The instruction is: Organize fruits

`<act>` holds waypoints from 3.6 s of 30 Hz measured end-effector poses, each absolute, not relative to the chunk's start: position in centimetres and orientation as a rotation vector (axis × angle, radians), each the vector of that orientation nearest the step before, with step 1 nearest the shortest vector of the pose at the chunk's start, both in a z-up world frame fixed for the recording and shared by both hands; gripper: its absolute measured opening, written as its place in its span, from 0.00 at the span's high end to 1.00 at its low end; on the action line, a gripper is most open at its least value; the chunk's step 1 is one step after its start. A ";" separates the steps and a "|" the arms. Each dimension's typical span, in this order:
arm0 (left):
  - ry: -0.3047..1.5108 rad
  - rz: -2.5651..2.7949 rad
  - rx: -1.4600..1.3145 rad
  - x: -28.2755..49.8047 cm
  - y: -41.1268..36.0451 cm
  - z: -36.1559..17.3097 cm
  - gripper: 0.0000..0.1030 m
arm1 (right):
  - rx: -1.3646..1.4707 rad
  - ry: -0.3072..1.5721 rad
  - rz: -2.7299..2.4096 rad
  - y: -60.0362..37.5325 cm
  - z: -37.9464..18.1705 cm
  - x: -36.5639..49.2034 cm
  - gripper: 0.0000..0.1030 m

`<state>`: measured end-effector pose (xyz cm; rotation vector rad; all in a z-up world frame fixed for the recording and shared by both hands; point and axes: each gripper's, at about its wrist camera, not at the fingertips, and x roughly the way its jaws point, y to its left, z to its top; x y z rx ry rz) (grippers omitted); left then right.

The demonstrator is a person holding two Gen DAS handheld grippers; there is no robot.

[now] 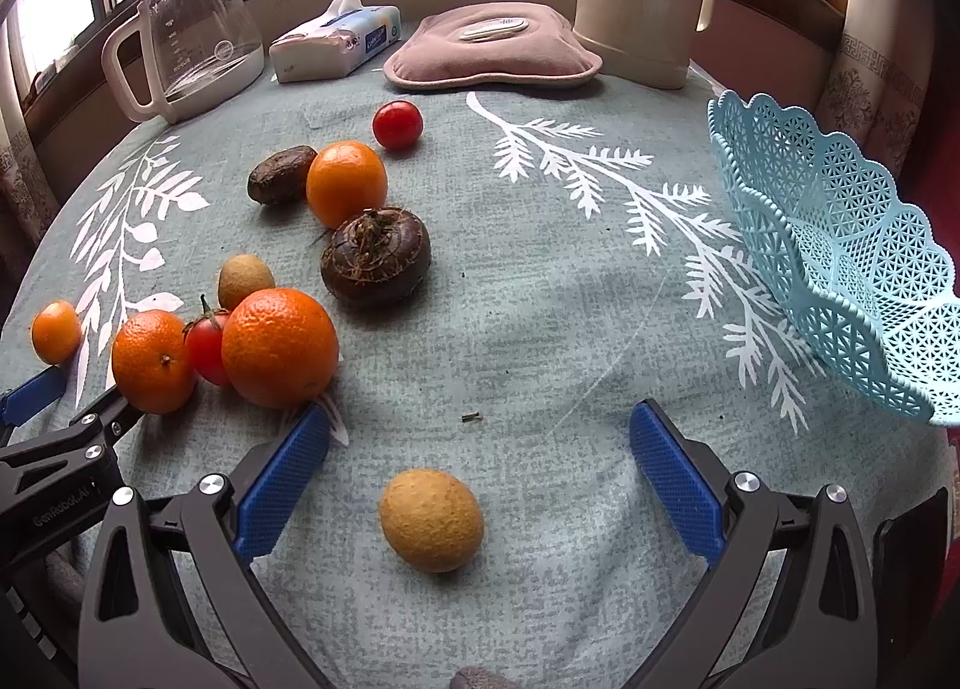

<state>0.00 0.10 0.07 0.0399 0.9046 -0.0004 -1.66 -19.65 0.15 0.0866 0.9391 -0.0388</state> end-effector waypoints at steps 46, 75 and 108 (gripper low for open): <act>0.744 -0.054 -0.081 -2.6 2.5 4.8 0.05 | 0.105 0.801 -0.008 -20.0 3.9 -3.9 0.02; 0.831 0.017 -0.147 0.1 7.1 3.4 0.15 | 0.211 0.791 0.057 -21.2 4.7 -5.0 0.02; 0.862 -0.067 -0.196 0.5 7.3 1.9 0.62 | 0.219 0.861 0.140 -20.6 2.7 -6.3 0.33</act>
